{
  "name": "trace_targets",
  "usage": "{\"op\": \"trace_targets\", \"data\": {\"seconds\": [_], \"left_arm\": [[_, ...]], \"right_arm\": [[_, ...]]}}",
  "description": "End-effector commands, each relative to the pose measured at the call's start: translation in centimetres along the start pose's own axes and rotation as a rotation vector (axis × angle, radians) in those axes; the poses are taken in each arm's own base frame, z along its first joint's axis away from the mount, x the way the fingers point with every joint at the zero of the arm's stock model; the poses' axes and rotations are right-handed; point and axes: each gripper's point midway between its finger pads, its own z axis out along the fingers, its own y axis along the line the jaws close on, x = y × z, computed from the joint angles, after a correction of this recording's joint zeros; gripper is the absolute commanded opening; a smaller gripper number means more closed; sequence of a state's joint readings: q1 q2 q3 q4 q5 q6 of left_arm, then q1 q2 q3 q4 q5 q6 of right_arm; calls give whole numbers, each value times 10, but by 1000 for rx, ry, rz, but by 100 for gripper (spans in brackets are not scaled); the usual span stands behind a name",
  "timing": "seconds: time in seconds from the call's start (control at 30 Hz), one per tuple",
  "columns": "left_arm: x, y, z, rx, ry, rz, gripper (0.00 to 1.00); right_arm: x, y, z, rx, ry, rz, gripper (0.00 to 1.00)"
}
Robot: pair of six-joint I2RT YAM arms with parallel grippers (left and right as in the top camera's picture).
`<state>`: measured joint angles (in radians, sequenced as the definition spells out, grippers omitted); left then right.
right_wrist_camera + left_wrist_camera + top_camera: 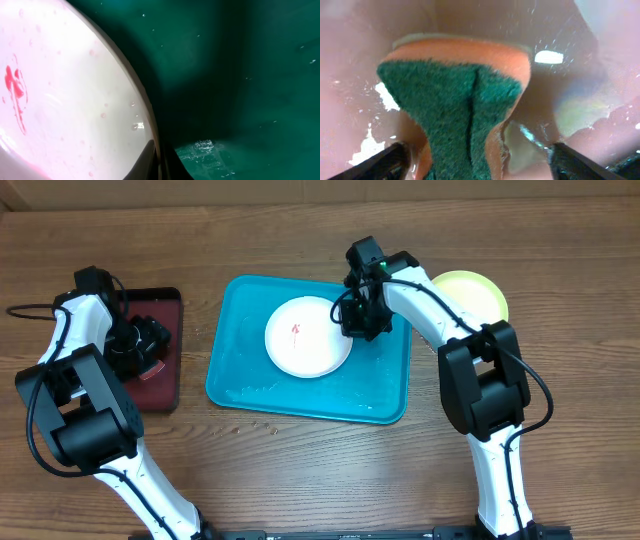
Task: Clean dirty plates on tray and stack at the side
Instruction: 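Grip the white plate's edge and pull it toward tray center, then lift the sponge from the red tray with the left gripper onto the white plate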
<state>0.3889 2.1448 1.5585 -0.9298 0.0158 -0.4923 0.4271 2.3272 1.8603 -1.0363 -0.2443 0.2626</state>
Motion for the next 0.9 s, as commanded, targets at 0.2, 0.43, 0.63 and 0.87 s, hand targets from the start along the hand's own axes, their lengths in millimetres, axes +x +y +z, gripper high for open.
{"op": "trace_targets", "data": {"seconds": [0.2,0.43,0.63,0.87], "left_arm": [[-7,-3,-9,24,-31,16,4],[-5,-2,-9,21,-19,16,100],[3,2,-9,4,13,15,94],[-5,2,-9,-3,-25,15,36]], "right_arm": [[12,0,5,26,28,23,4],[13,0,5,29,29,41,4],[13,-1,5,30,31,42,4],[13,0,5,29,31,39,4]]}}
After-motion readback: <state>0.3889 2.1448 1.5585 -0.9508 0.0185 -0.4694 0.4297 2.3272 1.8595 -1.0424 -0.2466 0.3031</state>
